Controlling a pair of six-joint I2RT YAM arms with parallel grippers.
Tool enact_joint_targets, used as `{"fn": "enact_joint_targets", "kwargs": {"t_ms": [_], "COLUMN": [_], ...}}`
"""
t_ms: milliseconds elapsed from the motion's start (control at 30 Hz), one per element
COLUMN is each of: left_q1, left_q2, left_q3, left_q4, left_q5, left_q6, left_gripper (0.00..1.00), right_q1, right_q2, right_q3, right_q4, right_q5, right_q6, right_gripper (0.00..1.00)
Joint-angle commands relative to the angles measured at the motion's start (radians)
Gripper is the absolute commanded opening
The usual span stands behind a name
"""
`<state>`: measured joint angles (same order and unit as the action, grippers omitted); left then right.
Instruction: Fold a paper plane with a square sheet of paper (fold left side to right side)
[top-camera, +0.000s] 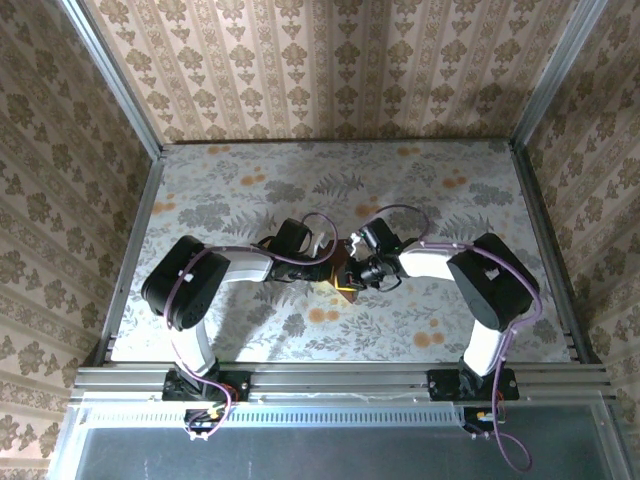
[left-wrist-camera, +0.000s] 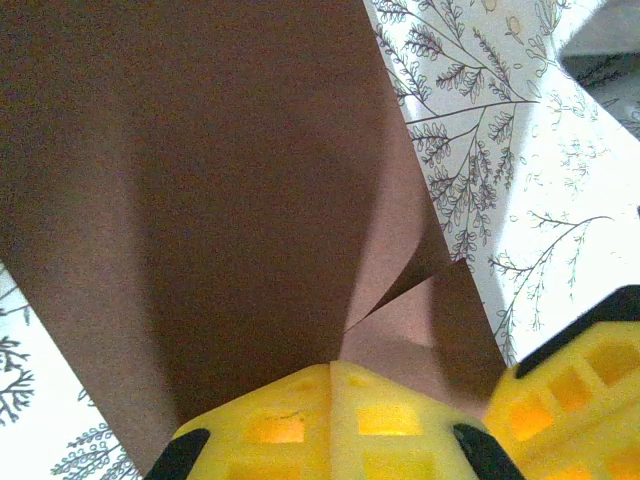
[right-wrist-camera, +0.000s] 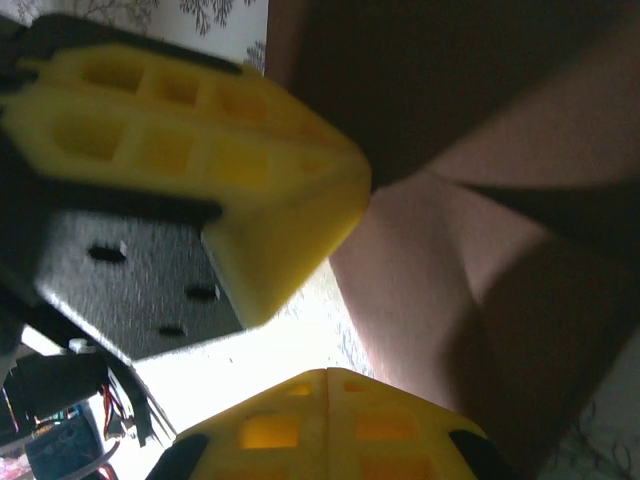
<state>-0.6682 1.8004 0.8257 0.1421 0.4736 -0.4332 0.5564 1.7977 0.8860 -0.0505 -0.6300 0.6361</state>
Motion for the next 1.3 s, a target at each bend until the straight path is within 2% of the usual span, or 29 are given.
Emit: {"fn": "enact_joint_targets", "kwargs": {"t_ms": [0,433,1267], "left_q1": [-0.006,0.004,0.036], "left_q2": [0.055,0.077,0.093], "left_q3": [-0.01,0.015,0.0], "left_q4": [-0.128,-0.179,-0.176], "left_q5": [-0.076,-0.098,-0.107], "left_q6": [-0.007,-0.037,-0.058], "left_gripper": [0.0,0.0,0.0], "right_q1": [-0.001,0.01,0.011], "right_q2": [0.041,0.063,-0.043], "right_q3": [0.047,-0.005,-0.133], "right_q4": [-0.001,-0.065,-0.076], "right_q5": [-0.007,0.004,-0.033], "right_q6": [0.002,-0.019,-0.008], "right_gripper": [0.0,0.0,0.0]}}
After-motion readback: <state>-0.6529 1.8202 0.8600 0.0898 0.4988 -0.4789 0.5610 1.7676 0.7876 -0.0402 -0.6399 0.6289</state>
